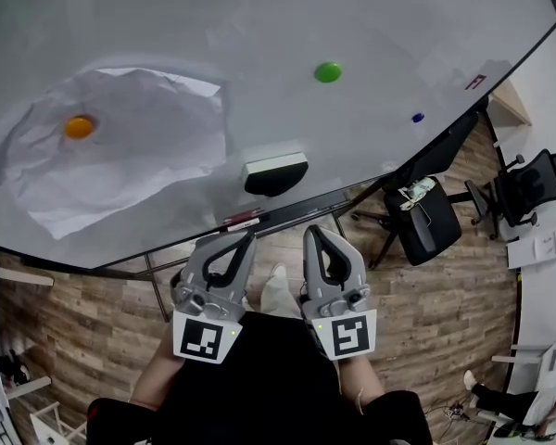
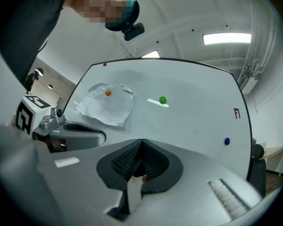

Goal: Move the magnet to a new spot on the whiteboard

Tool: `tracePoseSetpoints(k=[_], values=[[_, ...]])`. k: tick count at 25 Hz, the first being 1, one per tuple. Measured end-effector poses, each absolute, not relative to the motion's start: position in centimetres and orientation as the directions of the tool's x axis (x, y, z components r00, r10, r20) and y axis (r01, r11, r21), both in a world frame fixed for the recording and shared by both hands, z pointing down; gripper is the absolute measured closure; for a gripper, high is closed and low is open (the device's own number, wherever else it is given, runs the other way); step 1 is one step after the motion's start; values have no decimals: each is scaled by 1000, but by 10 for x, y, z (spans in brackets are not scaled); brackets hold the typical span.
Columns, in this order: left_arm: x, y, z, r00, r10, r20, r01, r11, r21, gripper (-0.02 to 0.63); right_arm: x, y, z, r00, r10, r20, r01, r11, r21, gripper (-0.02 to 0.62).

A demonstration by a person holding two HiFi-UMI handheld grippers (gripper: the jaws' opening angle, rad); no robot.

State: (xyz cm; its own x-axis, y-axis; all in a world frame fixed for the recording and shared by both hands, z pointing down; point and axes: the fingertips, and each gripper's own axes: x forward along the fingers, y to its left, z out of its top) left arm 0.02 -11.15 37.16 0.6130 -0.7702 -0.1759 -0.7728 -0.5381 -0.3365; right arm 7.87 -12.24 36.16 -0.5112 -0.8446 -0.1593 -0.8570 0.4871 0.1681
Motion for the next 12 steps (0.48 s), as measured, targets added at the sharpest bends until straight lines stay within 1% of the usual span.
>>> tracePoseSetpoints(k=[12], values=[[-8, -115, 380, 600, -782, -165, -783, -532, -323, 611, 73, -123, 374, -496, -858, -135, -865, 474, 162, 594]])
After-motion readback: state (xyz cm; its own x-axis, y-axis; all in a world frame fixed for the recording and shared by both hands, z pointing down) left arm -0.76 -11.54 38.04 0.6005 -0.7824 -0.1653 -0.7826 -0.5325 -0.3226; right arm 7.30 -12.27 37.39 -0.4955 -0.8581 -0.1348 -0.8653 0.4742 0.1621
